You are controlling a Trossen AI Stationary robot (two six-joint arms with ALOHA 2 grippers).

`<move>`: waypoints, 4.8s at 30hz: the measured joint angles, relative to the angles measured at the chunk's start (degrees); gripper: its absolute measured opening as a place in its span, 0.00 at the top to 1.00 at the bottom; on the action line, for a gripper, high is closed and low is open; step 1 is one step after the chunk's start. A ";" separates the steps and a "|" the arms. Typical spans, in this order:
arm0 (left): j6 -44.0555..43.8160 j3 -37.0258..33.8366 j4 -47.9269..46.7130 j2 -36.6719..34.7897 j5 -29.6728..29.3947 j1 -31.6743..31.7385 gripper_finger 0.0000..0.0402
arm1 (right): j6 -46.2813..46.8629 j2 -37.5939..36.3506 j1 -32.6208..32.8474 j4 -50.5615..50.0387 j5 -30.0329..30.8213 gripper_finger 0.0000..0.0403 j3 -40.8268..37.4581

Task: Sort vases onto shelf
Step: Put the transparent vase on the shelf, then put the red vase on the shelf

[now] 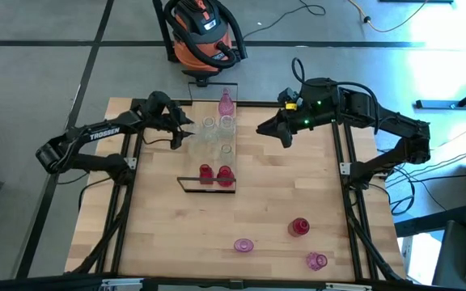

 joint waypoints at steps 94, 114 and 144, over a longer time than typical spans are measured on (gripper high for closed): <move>-67.69 29.70 -34.37 -14.59 -15.15 -49.75 0.38 | 33.08 -3.06 42.46 -18.96 3.95 0.74 -31.42; -67.33 29.70 -34.38 -13.30 -14.62 -49.81 0.38 | 32.13 -1.13 39.72 -8.37 1.66 0.79 -39.30; -58.03 29.70 -36.34 -13.61 -15.06 -49.22 0.38 | -13.56 30.05 7.54 -38.68 6.57 1.00 13.87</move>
